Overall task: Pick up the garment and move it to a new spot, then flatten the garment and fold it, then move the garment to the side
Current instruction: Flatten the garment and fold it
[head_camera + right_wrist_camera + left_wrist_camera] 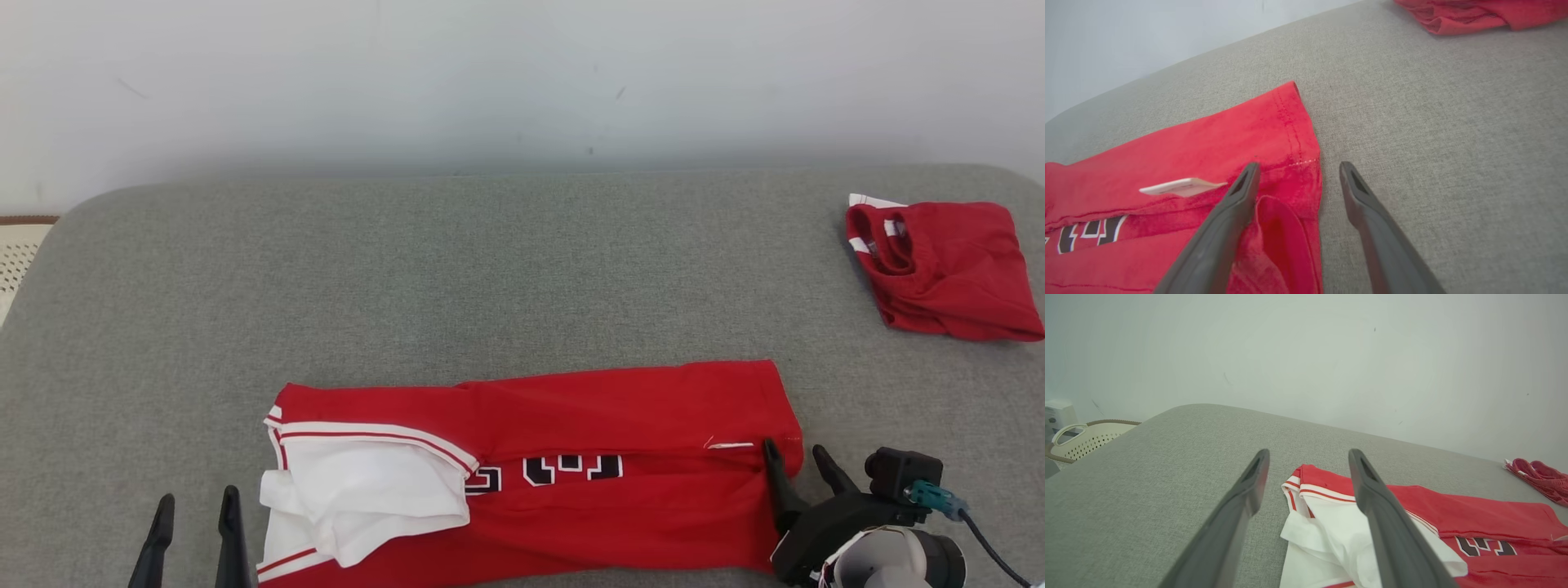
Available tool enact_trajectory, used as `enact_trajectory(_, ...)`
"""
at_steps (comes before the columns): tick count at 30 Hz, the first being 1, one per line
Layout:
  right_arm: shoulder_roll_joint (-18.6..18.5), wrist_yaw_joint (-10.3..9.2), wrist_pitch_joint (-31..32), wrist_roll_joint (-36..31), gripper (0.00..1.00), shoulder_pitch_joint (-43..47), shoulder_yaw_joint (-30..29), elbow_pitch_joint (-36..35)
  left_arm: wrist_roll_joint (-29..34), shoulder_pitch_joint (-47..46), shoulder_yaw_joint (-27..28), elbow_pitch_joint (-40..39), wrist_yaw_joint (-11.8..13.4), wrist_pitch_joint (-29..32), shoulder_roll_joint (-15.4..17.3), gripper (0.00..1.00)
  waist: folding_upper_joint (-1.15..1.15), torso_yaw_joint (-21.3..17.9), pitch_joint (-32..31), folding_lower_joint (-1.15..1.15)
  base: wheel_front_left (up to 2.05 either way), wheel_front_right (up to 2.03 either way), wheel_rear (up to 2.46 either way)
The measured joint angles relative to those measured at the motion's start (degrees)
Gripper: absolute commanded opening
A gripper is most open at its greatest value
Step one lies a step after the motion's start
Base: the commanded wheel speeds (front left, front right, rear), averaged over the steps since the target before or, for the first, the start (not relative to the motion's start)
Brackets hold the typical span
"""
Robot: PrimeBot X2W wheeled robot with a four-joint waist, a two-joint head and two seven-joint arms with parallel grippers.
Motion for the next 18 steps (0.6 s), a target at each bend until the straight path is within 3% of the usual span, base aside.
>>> enact_trajectory(12, 1.41, 0.0, 0.03, -1.13, 1.0, -3.09, 0.2, 8.27, -0.13, 0.03, 0.1, 0.0, -0.02, 0.0, -0.15, 1.0, 0.0, 0.95, 0.17, 0.0, 0.0, 0.0, 0.0)
enact_trajectory(13, 1.43, 0.0, -0.07, -1.09, 0.84, -3.38, 0.3, 8.77, -0.14, 0.03, 0.07, 0.0, -0.02, 0.0, -0.15, 1.0, 0.0, 1.01, 0.19, 0.0, 0.0, 0.0, 0.0)
enact_trajectory(15, 1.46, 0.0, -0.4, -0.93, 0.08, -4.12, 0.58, 9.81, -0.23, 0.02, -0.01, 0.01, -0.02, 0.0, -0.16, 1.0, 0.0, 1.14, 0.22, 0.0, 0.0, 0.0, 0.0)
enact_trajectory(16, 1.52, 0.0, -0.55, -0.73, 0.0, -4.44, 0.86, 10.24, -0.24, 0.02, -0.03, 0.04, -0.02, 0.0, -0.16, 1.0, 0.0, 1.22, 0.25, 0.0, 0.0, 0.0, 0.0)
enact_trajectory(18, 1.71, 0.0, -1.13, -0.48, 0.0, -5.11, 1.38, 10.88, -0.25, 0.02, -0.1, 0.09, -0.02, 0.0, -0.16, 1.0, 0.0, 1.37, 0.32, 0.0, 0.0, 0.0, 0.0)
